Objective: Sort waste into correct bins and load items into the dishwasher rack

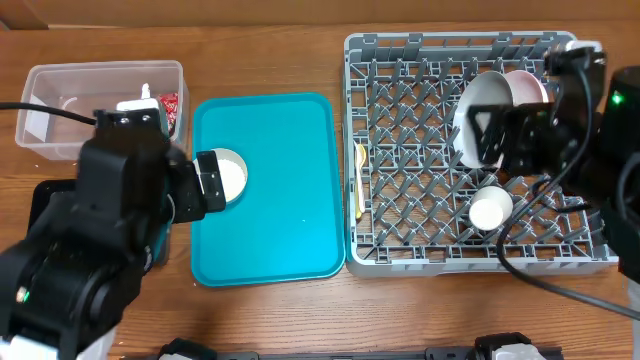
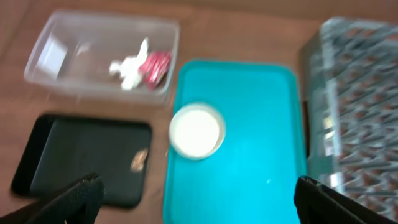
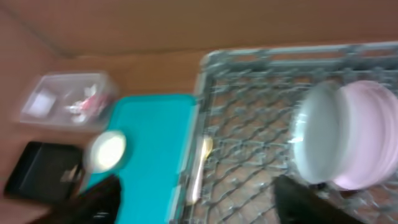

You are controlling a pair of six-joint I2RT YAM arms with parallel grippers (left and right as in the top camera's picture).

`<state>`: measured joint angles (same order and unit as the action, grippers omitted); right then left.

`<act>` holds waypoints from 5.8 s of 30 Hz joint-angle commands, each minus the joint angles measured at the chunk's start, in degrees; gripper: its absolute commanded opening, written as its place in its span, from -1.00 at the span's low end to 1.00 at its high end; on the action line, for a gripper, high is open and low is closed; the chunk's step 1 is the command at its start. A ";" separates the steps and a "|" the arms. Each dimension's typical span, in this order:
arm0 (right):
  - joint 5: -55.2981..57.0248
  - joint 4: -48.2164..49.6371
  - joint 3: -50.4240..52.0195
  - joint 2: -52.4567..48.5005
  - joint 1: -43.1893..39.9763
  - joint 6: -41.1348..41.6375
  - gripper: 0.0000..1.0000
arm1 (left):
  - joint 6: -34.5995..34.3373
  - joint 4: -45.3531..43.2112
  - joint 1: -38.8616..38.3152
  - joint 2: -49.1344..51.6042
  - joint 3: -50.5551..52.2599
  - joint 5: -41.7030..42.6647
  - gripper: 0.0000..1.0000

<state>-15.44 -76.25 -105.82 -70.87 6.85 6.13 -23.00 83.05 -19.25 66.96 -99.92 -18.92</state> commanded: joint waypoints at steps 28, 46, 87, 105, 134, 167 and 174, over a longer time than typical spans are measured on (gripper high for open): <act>-12.92 -6.21 -0.33 -2.86 0.20 -0.11 1.00 | -2.27 -10.64 23.19 34.62 14.58 18.43 0.86; -11.56 -7.48 -0.33 -2.86 0.20 -0.11 1.00 | -2.32 -24.35 23.47 39.56 24.30 14.25 0.33; -11.61 -7.48 -0.33 -2.86 0.20 -0.11 1.00 | 2.84 -19.06 24.33 19.23 24.63 21.18 -0.92; -11.61 -8.98 -0.33 -2.86 0.20 -0.11 1.00 | 6.75 -14.62 37.42 13.40 24.68 24.76 -0.92; -11.61 -10.38 -0.33 -2.86 0.20 -0.11 1.00 | 9.27 -38.58 20.87 16.20 47.80 25.99 -0.92; -11.58 -10.69 -0.33 -2.86 0.20 -0.11 1.00 | 9.86 -30.73 7.50 16.22 35.50 23.69 0.28; -11.61 -10.69 -0.33 -2.86 0.20 -0.11 1.00 | 8.83 -41.81 2.05 17.33 44.24 23.17 0.23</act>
<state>-27.42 -87.05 -105.80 -73.67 6.85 6.02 -13.93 43.46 -16.23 83.46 -58.26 4.29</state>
